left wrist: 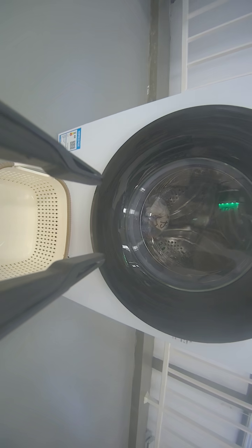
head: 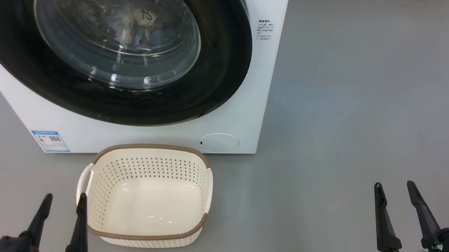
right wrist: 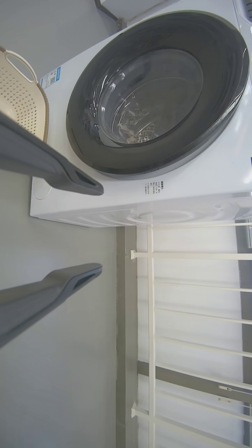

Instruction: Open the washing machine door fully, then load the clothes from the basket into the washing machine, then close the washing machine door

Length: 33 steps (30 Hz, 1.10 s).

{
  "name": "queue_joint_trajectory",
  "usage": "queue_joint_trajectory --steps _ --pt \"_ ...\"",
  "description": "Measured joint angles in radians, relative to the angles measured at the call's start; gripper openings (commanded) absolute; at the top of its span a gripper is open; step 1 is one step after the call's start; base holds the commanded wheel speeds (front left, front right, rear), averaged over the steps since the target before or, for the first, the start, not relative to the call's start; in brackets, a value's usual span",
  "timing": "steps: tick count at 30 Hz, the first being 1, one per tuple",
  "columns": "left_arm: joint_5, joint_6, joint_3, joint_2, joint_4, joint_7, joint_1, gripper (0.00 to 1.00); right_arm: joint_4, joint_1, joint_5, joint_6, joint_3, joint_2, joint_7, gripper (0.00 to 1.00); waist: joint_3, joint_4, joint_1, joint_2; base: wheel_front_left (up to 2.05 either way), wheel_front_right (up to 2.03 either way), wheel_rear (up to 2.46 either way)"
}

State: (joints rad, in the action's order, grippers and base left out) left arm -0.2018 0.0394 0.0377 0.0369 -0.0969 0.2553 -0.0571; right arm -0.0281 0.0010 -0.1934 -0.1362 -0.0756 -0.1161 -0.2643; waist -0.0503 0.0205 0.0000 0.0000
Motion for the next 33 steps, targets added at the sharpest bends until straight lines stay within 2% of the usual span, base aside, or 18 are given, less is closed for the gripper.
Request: queue_joint_trajectory --steps 15,16,26,33 --pt "-0.004 -0.009 0.0 0.0 0.0 0.0 -0.005 1.0 -0.001 0.0 0.0 0.0 0.001 0.0 0.0 1.0 0.009 -0.009 0.0 0.0 0.0 0.0 0.0" --pt "-0.005 -0.009 -0.001 -0.002 -0.008 0.0 -0.005 0.0 -0.009 0.001 0.0 0.0 0.001 0.001 0.0 0.0 0.009 -0.009 0.0 0.0 0.0 0.0 0.0" --pt "-0.024 -0.008 -0.01 -0.036 -0.107 -0.01 -0.032 0.0 -0.121 0.017 -0.009 0.0 0.002 0.031 0.008 0.0 0.01 -0.009 -0.0001 0.0 0.0 0.0 0.0" --pt "-0.1 -0.007 -0.009 -0.036 -0.109 -0.028 -0.032 0.0 -0.126 0.017 -0.1 0.0 0.002 0.031 0.024 0.0 0.014 -0.01 0.0003 0.0 0.0 0.0 0.0"
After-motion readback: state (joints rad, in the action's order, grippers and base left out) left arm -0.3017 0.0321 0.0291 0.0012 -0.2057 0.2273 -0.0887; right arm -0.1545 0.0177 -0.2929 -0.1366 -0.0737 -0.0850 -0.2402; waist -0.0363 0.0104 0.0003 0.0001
